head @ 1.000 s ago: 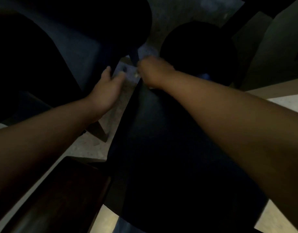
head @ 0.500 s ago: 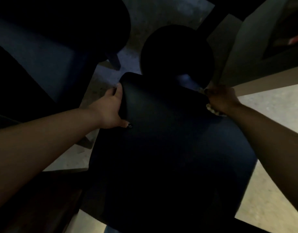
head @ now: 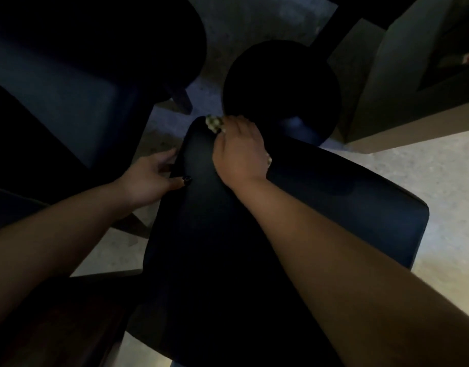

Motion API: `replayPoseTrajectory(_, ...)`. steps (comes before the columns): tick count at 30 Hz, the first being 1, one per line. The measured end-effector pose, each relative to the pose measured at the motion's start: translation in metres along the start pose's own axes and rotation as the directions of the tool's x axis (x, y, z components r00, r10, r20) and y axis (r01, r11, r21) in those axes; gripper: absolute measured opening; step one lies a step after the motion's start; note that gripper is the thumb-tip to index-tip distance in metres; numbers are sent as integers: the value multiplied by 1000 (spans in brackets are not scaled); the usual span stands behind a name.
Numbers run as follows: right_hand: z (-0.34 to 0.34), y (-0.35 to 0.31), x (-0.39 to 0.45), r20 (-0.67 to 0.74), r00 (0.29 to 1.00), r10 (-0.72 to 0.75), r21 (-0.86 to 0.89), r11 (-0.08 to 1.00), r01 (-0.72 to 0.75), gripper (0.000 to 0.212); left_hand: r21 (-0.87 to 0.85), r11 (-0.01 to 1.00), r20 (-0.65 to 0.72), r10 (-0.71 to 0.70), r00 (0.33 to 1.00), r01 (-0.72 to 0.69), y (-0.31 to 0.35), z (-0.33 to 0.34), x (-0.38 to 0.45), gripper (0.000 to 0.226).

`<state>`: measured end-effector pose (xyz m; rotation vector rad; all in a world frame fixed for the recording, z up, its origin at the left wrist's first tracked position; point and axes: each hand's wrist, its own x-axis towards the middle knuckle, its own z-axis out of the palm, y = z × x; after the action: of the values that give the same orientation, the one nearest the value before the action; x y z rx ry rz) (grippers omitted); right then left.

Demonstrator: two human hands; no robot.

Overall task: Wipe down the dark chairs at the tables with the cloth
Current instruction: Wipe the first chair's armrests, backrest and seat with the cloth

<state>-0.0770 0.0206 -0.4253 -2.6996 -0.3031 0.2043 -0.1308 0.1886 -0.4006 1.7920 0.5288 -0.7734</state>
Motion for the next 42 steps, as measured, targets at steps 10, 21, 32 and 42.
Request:
replayPoseTrajectory(10, 18, -34, 13, 139, 954, -266, -55, 960, 276, 35, -161, 968, -41, -199, 979, 191, -1, -6, 3, 58)
replayPoseTrajectory(21, 11, -3, 26, 205, 953, -221, -134, 958, 252, 54, -250, 928, -49, -299, 953, 278, 9, -3, 0, 22)
replayPoseTrajectory(32, -5, 11, 10, 365, 708, -604, -41, 750, 661, 45, -385, 893, 43, -233, 971, 232, 4, 5, -19, 36)
replayPoseTrajectory(42, 30, -31, -101, 341, 811, -476, -39, 855, 518, 65, -327, 913, 206, -184, 961, 244, -8, 0, -24, 53)
